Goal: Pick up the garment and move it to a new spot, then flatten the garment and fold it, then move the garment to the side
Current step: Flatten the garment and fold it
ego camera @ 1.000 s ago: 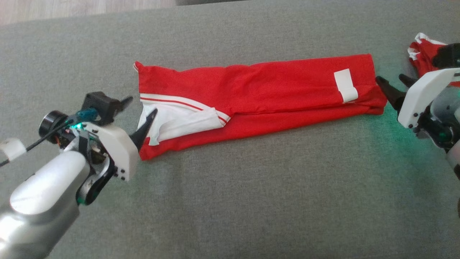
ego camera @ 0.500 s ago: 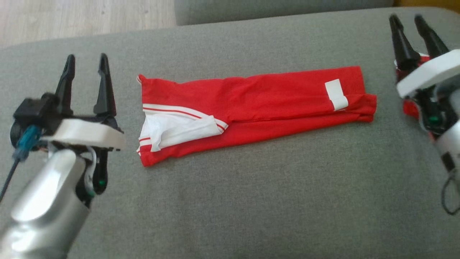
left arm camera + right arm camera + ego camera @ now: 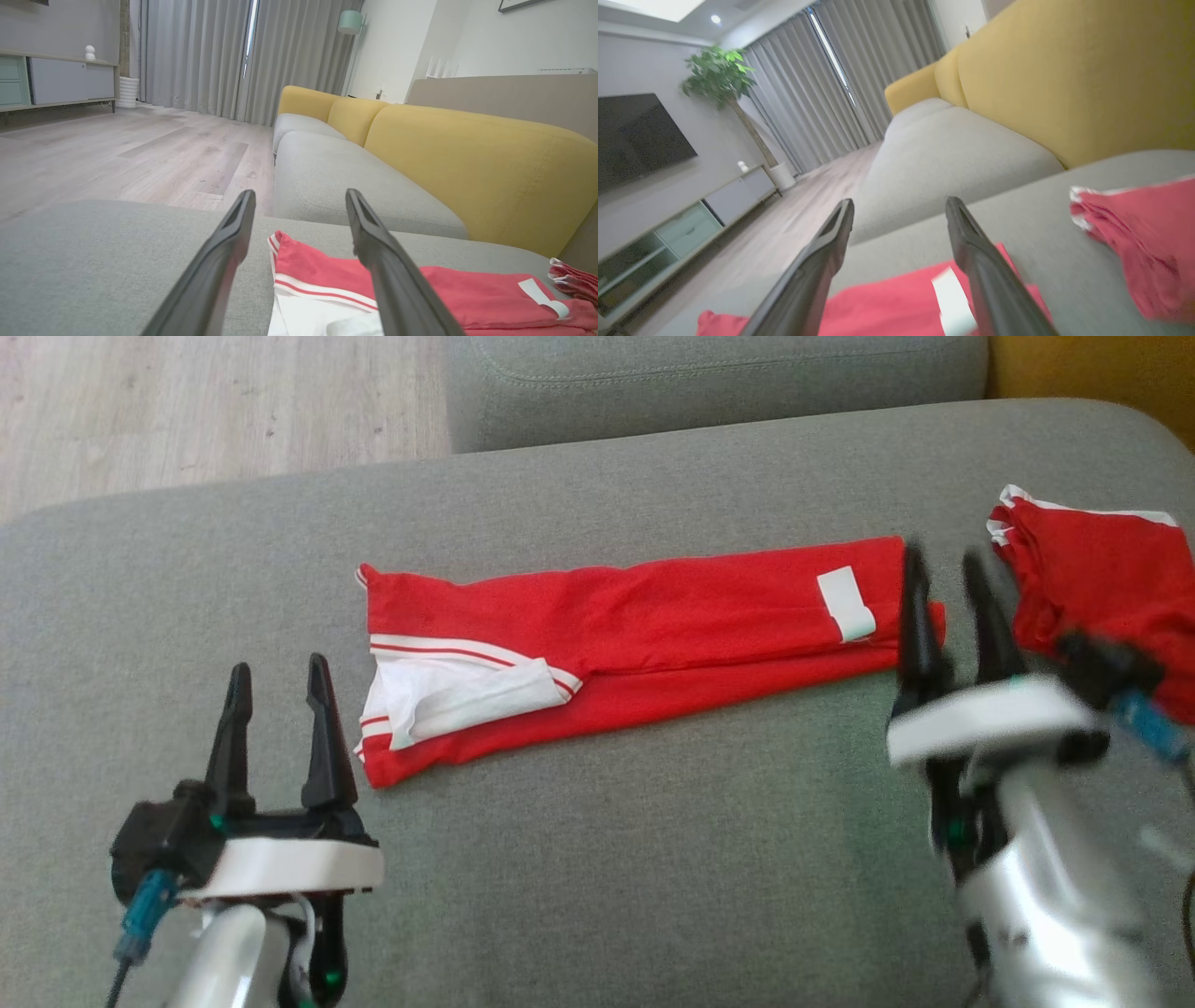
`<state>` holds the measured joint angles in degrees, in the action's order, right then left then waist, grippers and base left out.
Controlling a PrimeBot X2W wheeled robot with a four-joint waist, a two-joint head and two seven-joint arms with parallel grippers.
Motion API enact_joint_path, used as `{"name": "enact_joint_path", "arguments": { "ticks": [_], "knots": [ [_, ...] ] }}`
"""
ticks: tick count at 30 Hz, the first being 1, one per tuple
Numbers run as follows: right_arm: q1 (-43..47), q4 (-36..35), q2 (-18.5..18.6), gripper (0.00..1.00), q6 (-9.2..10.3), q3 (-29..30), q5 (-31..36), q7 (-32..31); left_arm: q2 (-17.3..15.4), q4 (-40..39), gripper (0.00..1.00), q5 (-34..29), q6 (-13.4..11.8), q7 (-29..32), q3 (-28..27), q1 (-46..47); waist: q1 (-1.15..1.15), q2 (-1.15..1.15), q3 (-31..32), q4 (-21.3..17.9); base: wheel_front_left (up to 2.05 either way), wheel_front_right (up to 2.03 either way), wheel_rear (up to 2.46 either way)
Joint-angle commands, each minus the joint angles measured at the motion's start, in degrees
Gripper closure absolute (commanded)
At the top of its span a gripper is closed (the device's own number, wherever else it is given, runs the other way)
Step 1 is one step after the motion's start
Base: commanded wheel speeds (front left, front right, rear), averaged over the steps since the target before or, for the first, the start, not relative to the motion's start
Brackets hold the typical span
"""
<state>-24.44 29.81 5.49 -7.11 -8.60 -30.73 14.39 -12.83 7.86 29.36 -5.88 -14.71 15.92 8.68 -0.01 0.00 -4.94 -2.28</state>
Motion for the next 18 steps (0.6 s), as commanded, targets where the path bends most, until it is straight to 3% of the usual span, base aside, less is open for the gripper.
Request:
{"name": "enact_joint_path", "arguments": {
  "ticks": [1,12,18],
  "knots": [
    [0.12,-3.00,-0.59,0.00,-0.37,0.51,2.38,0.60,0.45,-1.70,0.00,-1.34,0.79,-0.28,-3.72,1.67,0.01,0.00,-0.02,0.03,0.00,0.00,0.00],
    [4.08,-6.30,-2.58,0.00,-0.37,3.39,7.81,0.61,6.74,1.19,0.00,-9.02,8.44,-0.29,-10.74,1.73,0.01,0.00,-1.59,0.40,0.00,0.00,0.00],
    [0.29,-0.06,-2.60,0.00,-0.37,8.41,8.93,-0.16,8.38,2.76,0.00,-11.19,10.68,-0.29,-11.59,3.51,0.01,0.00,-4.26,1.66,0.00,0.00,0.00]
  ]
}}
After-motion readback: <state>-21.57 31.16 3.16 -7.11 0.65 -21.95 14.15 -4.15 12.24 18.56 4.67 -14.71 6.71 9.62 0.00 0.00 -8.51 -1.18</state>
